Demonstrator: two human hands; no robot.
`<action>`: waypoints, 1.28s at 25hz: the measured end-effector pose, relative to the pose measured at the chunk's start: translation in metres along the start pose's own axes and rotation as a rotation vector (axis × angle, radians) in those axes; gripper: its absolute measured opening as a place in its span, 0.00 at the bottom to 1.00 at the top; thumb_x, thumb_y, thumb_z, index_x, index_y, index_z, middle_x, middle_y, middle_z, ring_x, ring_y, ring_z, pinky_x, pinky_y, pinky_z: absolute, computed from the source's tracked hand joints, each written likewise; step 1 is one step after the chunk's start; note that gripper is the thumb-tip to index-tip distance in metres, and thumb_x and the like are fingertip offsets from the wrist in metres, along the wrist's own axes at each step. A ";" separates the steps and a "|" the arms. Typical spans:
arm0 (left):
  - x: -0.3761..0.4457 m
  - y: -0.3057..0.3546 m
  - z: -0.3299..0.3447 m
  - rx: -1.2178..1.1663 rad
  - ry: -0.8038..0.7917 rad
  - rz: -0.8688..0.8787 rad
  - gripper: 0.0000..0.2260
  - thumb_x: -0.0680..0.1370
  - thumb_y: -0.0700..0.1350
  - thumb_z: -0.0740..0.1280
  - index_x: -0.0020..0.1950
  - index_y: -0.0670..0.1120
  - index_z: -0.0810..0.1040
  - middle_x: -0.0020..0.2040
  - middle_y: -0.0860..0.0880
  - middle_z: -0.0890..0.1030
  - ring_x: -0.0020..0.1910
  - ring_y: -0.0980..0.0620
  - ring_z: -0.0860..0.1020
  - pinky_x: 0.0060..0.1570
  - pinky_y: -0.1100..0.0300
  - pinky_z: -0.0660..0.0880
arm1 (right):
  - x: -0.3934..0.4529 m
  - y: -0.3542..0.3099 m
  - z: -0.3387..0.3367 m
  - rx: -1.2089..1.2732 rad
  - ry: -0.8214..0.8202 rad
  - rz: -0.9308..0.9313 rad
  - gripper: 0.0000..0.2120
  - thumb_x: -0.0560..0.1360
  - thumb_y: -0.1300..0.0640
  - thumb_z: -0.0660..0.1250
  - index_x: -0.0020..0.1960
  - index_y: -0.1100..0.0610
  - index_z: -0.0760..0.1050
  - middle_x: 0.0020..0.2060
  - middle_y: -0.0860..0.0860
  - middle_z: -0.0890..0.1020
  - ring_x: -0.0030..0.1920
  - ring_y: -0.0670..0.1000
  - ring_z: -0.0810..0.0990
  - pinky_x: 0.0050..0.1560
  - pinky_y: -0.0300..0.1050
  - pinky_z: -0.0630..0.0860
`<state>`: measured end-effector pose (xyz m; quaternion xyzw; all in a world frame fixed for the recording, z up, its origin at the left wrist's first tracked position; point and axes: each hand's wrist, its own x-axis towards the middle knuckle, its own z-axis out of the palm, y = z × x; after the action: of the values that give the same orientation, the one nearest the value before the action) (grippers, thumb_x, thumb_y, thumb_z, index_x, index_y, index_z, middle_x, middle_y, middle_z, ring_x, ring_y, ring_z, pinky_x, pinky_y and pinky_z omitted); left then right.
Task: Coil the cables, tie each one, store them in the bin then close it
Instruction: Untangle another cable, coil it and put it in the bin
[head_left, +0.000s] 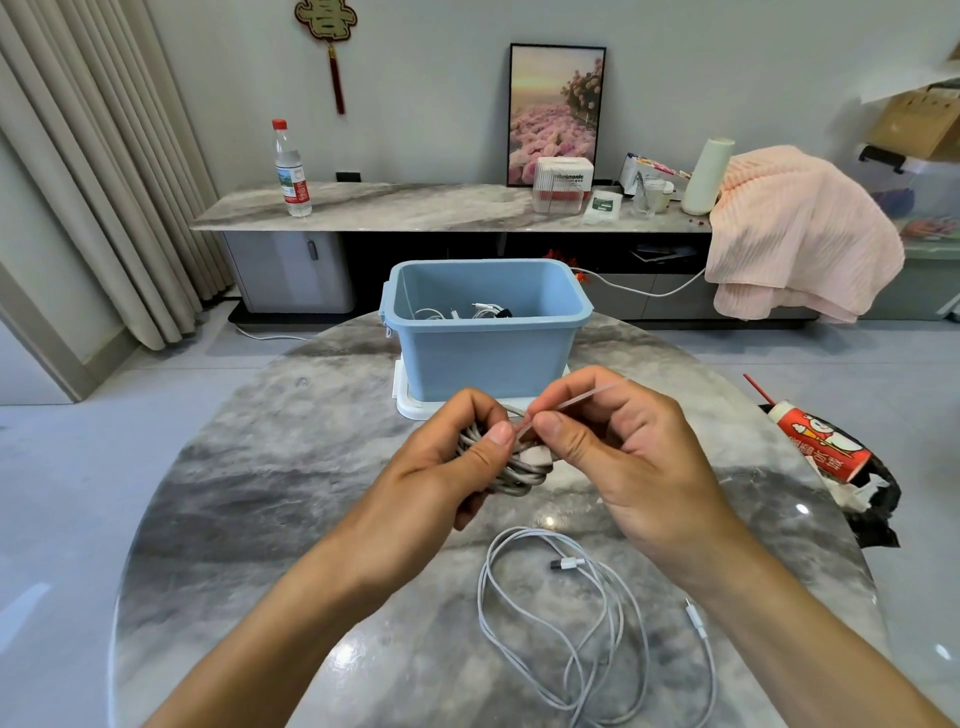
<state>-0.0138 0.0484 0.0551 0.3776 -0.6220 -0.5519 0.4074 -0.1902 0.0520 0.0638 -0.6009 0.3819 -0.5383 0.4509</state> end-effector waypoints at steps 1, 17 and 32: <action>0.000 -0.001 0.000 -0.026 -0.026 -0.013 0.10 0.77 0.53 0.62 0.46 0.47 0.71 0.39 0.46 0.69 0.35 0.51 0.65 0.34 0.58 0.64 | 0.001 -0.001 -0.001 0.019 -0.024 0.002 0.03 0.72 0.59 0.69 0.45 0.57 0.79 0.37 0.53 0.85 0.41 0.47 0.83 0.45 0.37 0.77; -0.002 -0.002 0.000 -0.167 -0.160 -0.123 0.10 0.68 0.41 0.68 0.47 0.49 0.73 0.40 0.43 0.68 0.36 0.49 0.65 0.35 0.56 0.63 | 0.000 -0.004 -0.003 0.019 -0.047 0.042 0.02 0.76 0.65 0.68 0.47 0.61 0.79 0.35 0.51 0.83 0.39 0.45 0.81 0.43 0.35 0.76; -0.001 0.000 0.010 -0.429 -0.067 -0.318 0.14 0.67 0.37 0.71 0.49 0.47 0.72 0.35 0.44 0.75 0.30 0.51 0.70 0.28 0.62 0.68 | -0.007 0.016 0.015 -0.142 0.117 0.019 0.03 0.78 0.53 0.64 0.46 0.50 0.75 0.34 0.46 0.78 0.36 0.46 0.76 0.40 0.49 0.75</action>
<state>-0.0232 0.0531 0.0545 0.3572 -0.4367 -0.7404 0.3654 -0.1758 0.0555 0.0465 -0.5954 0.4505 -0.5395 0.3892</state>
